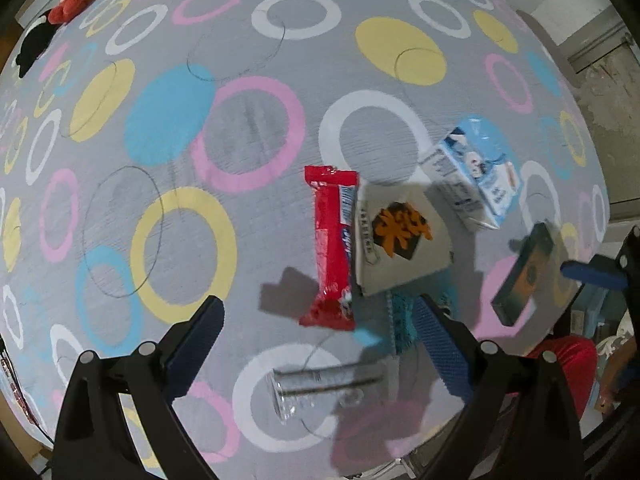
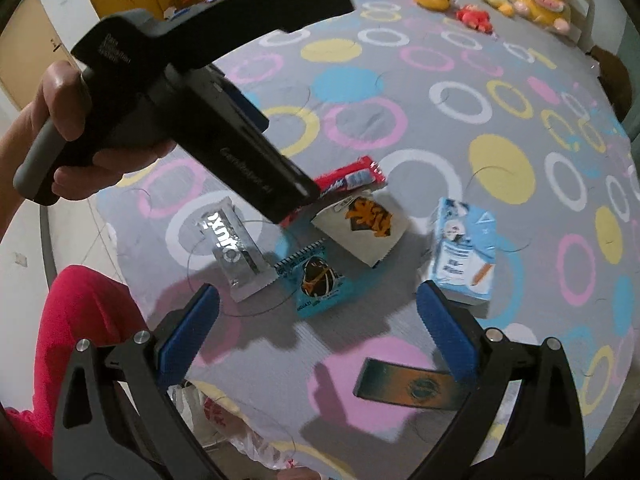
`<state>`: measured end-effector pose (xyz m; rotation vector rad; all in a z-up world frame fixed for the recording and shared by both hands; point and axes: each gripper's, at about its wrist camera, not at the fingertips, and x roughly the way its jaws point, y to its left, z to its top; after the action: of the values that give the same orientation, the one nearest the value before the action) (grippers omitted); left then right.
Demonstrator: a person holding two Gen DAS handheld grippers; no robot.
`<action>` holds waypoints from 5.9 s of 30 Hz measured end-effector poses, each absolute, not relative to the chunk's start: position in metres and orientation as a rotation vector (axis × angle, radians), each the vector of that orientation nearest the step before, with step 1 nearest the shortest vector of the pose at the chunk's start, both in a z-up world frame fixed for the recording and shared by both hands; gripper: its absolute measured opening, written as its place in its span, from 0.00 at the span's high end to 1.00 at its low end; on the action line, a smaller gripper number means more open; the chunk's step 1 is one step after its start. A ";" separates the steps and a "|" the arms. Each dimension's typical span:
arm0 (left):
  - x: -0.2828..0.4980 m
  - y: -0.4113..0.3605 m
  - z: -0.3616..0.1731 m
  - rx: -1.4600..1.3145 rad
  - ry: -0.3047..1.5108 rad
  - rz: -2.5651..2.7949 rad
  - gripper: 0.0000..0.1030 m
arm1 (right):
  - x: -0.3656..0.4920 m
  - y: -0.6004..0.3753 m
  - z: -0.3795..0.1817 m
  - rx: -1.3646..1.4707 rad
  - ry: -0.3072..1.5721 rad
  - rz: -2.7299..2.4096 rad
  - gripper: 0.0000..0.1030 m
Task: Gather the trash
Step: 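Grasp the blue snack packet with the right tool while the left tool grasps the red candy wrapper, then lift both held items off the bed and carry them down over the plastic bag, then open both tools to drop the blue packet and red wrapper into the bag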
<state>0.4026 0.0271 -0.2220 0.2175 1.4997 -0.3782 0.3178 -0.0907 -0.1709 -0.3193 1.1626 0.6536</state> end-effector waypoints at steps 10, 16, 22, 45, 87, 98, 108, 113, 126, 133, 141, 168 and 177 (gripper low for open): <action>0.422 0.035 -0.253 0.179 1.527 -0.366 0.18 | 0.335 -0.075 -0.216 -0.320 1.214 0.677 0.07; 0.433 0.041 -0.268 0.150 1.542 -0.353 0.25 | 0.344 -0.068 -0.237 -0.353 1.233 0.673 0.13; 0.441 0.039 -0.279 0.174 1.550 -0.358 0.30 | 0.348 -0.064 -0.251 -0.377 1.255 0.675 0.27; 0.431 0.029 -0.280 0.210 1.491 -0.322 0.68 | 0.344 -0.062 -0.265 -0.262 1.276 0.687 0.62; 0.292 0.046 -0.131 0.189 1.307 -0.241 0.86 | 0.256 -0.158 -0.075 -0.137 0.957 0.485 0.68; 0.204 0.015 -0.086 0.225 1.238 -0.316 0.86 | 0.173 -0.162 -0.013 -0.172 0.840 0.472 0.68; 0.137 -0.002 -0.088 0.232 1.224 -0.351 0.86 | 0.111 -0.162 -0.006 -0.188 0.818 0.466 0.68; 0.109 -0.008 -0.096 0.235 1.224 -0.367 0.86 | 0.083 -0.159 -0.016 -0.175 0.840 0.475 0.68; 0.057 -0.015 -0.130 0.213 1.261 -0.408 0.86 | 0.026 -0.159 -0.049 -0.143 0.904 0.469 0.68; 0.043 -0.020 -0.155 0.226 1.280 -0.426 0.86 | 0.015 -0.157 -0.078 -0.132 0.951 0.457 0.68; 0.040 -0.027 -0.194 0.225 1.349 -0.436 0.86 | 0.011 -0.152 -0.117 -0.111 1.011 0.448 0.68; 0.065 -0.059 -0.337 0.437 1.542 -0.511 0.86 | 0.048 -0.171 -0.267 0.027 1.256 0.326 0.68; 0.072 -0.067 -0.375 0.468 1.581 -0.543 0.86 | 0.059 -0.179 -0.322 0.070 1.350 0.289 0.68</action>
<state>0.0718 -0.0666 -0.3747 0.4684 1.5809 -0.5428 0.0594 -0.1785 -0.3218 0.0698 1.3500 0.2888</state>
